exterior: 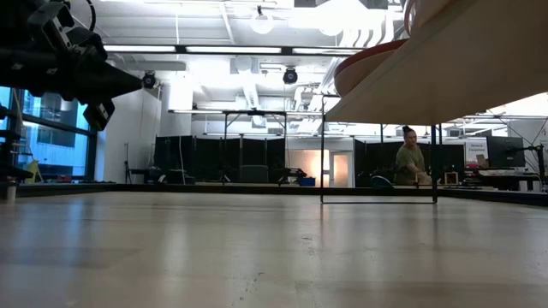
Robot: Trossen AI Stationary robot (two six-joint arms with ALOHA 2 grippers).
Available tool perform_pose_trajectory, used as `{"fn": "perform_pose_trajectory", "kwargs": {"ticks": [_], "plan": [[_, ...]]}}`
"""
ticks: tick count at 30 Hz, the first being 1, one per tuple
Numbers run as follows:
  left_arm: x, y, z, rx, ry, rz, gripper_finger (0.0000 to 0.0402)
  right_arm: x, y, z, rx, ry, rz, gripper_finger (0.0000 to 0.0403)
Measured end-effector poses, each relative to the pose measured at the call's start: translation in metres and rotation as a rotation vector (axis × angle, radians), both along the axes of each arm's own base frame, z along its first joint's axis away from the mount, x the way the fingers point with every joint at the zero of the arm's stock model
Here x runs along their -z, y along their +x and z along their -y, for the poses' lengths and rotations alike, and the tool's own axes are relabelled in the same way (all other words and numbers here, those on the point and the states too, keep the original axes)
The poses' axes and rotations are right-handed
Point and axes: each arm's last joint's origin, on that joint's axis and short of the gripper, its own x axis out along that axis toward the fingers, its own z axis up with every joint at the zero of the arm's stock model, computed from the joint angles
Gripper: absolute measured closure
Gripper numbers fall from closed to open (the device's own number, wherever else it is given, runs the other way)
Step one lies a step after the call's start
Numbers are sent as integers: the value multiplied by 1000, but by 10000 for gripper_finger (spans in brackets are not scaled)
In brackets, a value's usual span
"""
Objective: Place and stack plates onto a shelf
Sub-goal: Return to Home Position
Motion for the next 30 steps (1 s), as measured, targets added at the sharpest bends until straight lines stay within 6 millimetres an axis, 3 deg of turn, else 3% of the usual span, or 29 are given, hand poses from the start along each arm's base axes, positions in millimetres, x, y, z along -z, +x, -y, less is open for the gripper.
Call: {"fn": "perform_pose_trajectory", "kwargs": {"ticks": [5,12,30], "plan": [[0,0,0,2,0,1,402,-3,1,2,34,-54,58,403],[0,0,0,2,0,0,401,23,16,1,-23,-33,71,403],[0,0,0,0,0,0,402,63,32,3,9,-233,102,403]]}}
